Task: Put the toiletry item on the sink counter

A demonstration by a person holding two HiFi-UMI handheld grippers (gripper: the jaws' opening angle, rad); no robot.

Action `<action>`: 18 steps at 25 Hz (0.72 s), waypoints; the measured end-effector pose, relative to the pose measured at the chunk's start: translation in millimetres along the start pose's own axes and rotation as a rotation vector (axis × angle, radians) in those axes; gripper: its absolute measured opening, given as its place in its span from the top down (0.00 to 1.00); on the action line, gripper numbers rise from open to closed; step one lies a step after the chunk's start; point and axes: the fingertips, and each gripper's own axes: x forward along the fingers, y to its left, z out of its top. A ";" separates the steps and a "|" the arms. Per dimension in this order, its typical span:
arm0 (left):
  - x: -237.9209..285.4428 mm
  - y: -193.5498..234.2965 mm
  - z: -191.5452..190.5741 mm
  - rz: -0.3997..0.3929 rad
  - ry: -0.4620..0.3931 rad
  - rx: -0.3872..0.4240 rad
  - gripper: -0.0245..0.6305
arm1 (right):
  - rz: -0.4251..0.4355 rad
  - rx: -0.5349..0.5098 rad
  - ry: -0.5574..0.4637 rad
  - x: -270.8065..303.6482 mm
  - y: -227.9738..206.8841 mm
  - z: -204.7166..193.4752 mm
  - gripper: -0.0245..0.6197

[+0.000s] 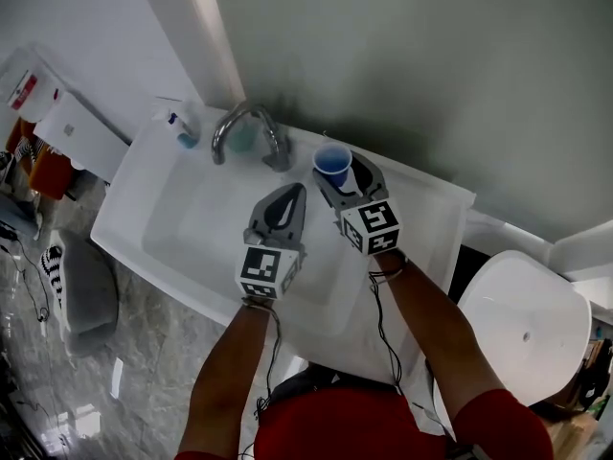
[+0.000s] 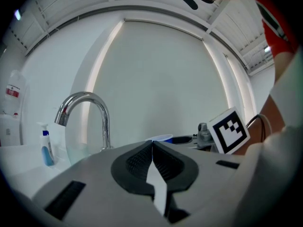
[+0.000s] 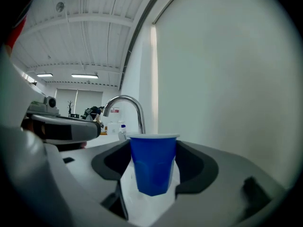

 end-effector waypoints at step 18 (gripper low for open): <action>8.4 10.7 -5.7 -0.030 0.005 -0.030 0.94 | -0.020 -0.010 0.126 47.9 -12.3 -47.8 0.51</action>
